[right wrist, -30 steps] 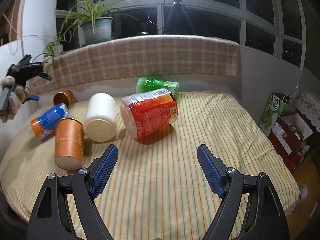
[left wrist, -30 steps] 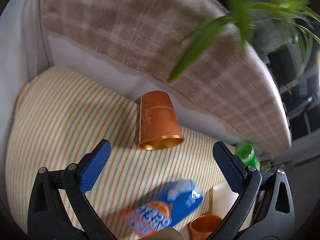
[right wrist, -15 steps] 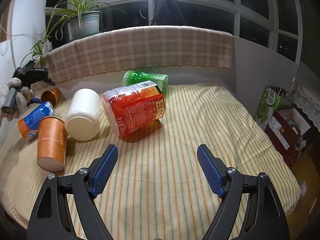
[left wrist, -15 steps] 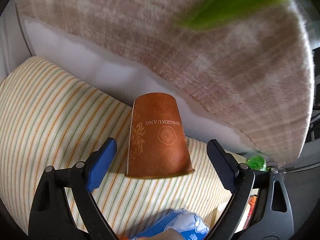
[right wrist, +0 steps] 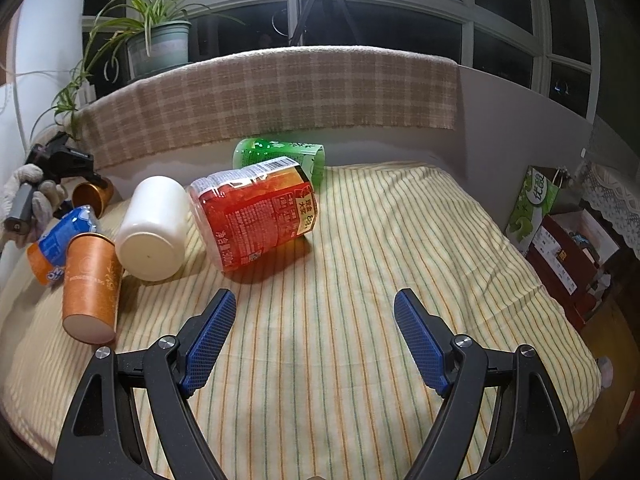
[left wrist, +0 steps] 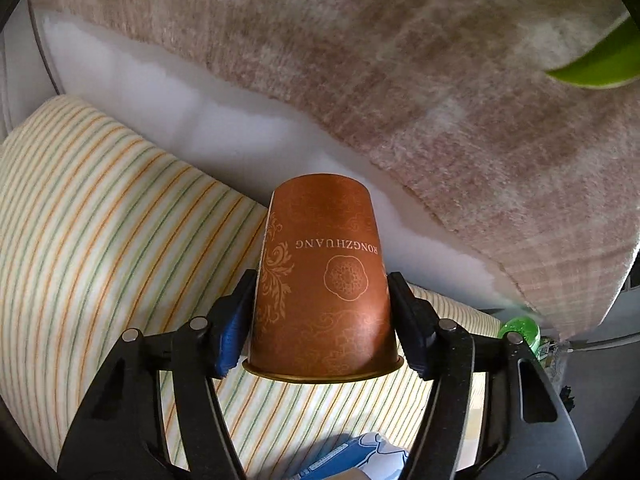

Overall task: Flip cup upright
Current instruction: 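Close the left gripper around the cup body and lift it, then carry the inverted cup with the left gripper toward the right gripper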

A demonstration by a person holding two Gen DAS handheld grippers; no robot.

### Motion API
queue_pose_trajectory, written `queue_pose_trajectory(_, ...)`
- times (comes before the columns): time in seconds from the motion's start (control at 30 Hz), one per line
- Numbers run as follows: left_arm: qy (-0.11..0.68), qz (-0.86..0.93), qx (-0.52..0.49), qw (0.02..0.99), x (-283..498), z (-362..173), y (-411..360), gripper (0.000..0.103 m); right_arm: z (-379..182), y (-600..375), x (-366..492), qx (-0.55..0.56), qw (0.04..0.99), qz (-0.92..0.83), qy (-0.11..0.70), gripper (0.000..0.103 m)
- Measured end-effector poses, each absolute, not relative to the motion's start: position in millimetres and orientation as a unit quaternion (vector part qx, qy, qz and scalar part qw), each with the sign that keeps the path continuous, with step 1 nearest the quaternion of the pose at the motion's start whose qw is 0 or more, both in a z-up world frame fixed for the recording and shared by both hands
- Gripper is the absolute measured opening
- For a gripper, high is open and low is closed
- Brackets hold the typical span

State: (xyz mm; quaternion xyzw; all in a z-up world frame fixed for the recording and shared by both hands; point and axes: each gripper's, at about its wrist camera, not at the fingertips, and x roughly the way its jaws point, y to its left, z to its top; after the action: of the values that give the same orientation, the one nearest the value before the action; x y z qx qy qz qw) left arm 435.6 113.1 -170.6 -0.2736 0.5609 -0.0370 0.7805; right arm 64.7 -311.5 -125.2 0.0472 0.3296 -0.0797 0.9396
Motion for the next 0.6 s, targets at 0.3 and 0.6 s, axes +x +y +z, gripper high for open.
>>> queue_pose_trajectory(0.3, 0.543, -0.053, -0.255, 0.798, 410.4, -130.4, 117.9, 0.065, -125.4, -311.2, 58.2, 0.049, 0.942, -0.076, 0.322, 0.081)
queue_pose_trajectory(0.6, 0.532, -0.096, -0.212, 0.814, 351.3, -76.3, 103.0, 0.065, -115.0, -306.4, 43.3, 0.052, 0.951, -0.064, 0.298, 0.081)
